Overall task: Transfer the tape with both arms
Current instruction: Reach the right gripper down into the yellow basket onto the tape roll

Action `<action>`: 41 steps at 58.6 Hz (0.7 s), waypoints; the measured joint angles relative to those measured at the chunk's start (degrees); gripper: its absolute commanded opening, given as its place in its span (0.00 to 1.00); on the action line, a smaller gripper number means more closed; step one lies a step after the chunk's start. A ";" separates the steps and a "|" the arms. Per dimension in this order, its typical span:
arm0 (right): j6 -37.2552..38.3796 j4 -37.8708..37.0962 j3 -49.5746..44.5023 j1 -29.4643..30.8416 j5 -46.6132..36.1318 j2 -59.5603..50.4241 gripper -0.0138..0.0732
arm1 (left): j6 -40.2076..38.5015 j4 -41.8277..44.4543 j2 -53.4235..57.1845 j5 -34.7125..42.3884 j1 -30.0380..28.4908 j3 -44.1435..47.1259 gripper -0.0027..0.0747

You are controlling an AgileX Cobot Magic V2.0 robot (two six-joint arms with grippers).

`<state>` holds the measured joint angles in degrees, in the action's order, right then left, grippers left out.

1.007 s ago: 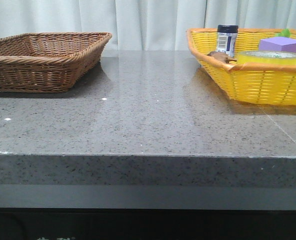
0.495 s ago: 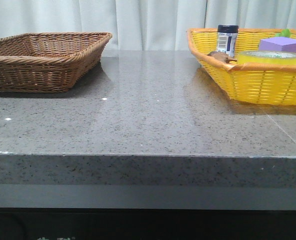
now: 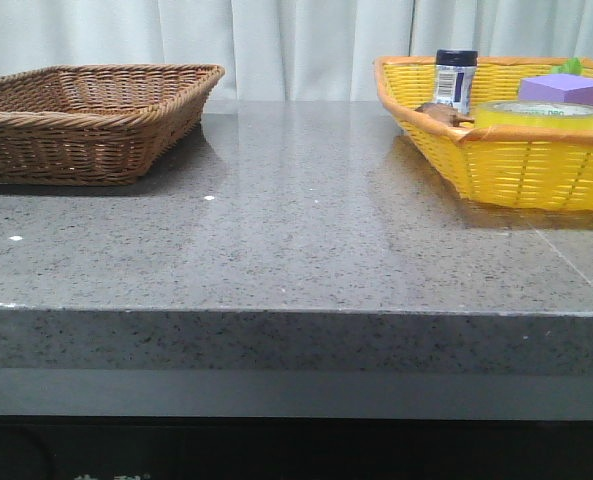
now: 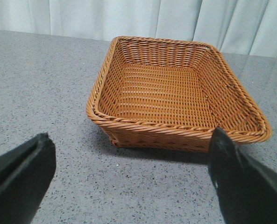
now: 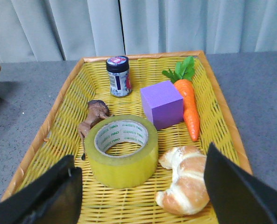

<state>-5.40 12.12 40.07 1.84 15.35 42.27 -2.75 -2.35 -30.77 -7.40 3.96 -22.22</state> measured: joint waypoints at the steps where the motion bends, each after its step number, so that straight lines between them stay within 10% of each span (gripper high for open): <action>1: 0.00 0.09 1.15 0.00 0.46 1.29 0.80 | 0.00 0.00 0.00 0.00 0.00 0.00 0.88; 41: 2.88 0.13 40.28 2.27 19.49 49.21 0.80 | 0.00 0.00 0.00 0.00 0.00 0.00 0.88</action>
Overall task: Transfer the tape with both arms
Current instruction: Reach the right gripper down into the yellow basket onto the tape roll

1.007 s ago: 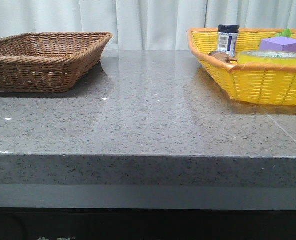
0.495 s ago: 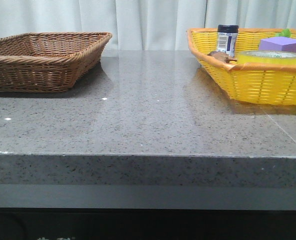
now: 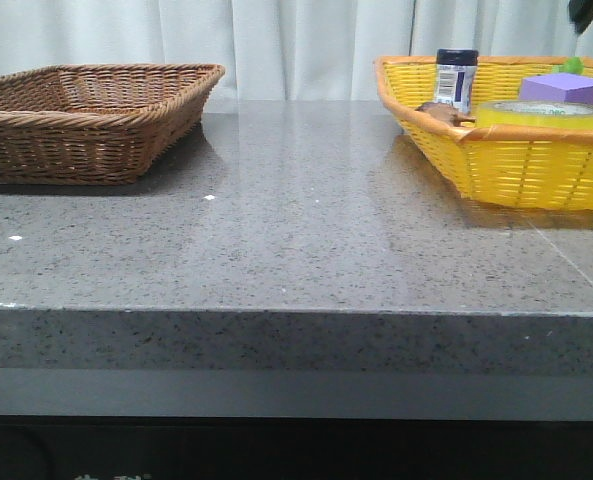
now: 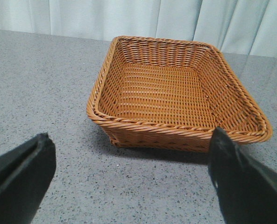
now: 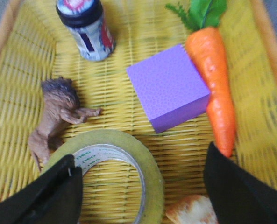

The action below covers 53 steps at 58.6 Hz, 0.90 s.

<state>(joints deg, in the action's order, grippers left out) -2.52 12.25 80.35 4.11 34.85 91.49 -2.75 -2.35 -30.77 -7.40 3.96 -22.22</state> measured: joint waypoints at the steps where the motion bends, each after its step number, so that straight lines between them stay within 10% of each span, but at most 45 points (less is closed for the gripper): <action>1: -0.06 0.00 0.43 0.00 0.35 0.65 0.80 | 0.00 0.00 0.00 0.00 0.00 0.00 0.88; 20: -0.07 0.00 4.68 0.00 4.41 10.15 0.75 | 0.00 0.00 0.00 0.00 0.00 0.00 0.88; 53: -0.65 0.39 4.80 0.00 5.90 11.55 0.22 | 0.00 0.00 0.00 0.07 -0.13 0.00 0.88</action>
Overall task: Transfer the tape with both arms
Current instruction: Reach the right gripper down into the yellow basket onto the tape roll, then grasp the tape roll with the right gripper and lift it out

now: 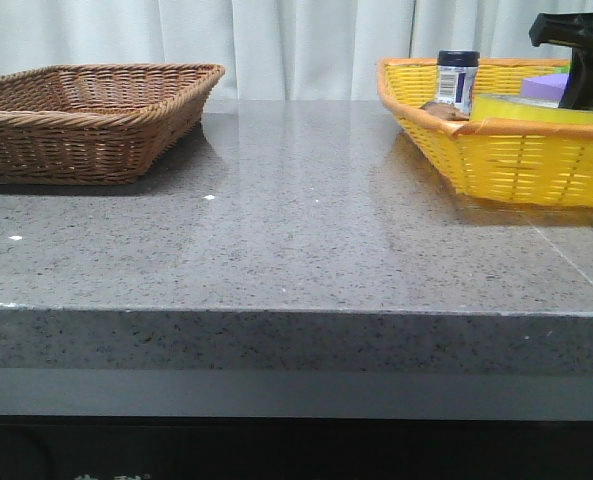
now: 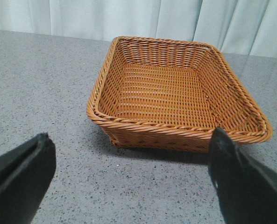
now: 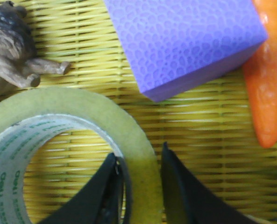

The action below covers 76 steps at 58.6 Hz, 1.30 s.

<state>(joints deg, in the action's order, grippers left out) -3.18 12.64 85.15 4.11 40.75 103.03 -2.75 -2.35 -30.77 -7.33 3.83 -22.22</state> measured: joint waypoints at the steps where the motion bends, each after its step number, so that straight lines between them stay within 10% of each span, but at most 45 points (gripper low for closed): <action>1: 0.00 0.00 0.00 0.00 0.00 0.00 0.21 | 0.00 0.00 0.00 0.00 0.00 0.00 0.88; 41: -2.25 -0.63 2.86 -1.52 2.98 -12.14 0.20 | 0.00 0.00 0.00 0.00 0.00 0.00 0.88; 76: -7.54 3.78 3.00 -29.57 0.44 -4.81 0.20 | 0.00 0.00 0.00 0.00 0.00 0.00 0.88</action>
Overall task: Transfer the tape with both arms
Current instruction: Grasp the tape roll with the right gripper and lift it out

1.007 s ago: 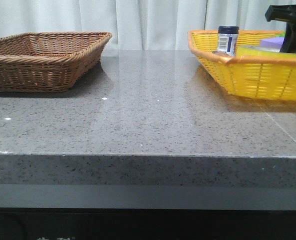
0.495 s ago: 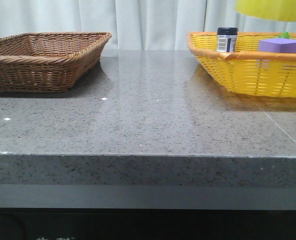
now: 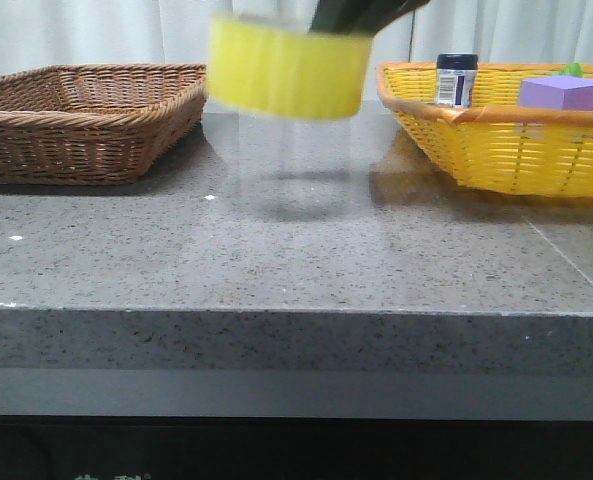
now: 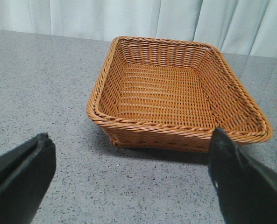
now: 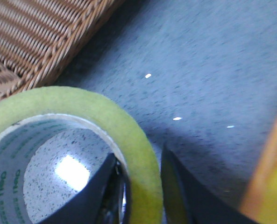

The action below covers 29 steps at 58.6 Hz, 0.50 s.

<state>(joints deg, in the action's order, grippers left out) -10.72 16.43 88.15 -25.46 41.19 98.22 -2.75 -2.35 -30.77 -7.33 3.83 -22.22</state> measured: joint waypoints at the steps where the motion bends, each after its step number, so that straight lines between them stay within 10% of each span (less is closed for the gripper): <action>1: 0.00 0.00 0.00 -0.16 0.00 0.43 0.20 | 0.00 0.00 0.00 0.00 0.00 0.00 0.88; 29: 0.00 -1.07 0.00 -0.74 2.20 6.39 0.24 | 0.00 0.00 0.00 0.00 0.00 0.00 0.88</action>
<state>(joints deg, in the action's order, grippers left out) -10.72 15.36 88.15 -26.20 43.39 104.61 -2.75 -2.35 -30.77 -7.33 3.83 -22.22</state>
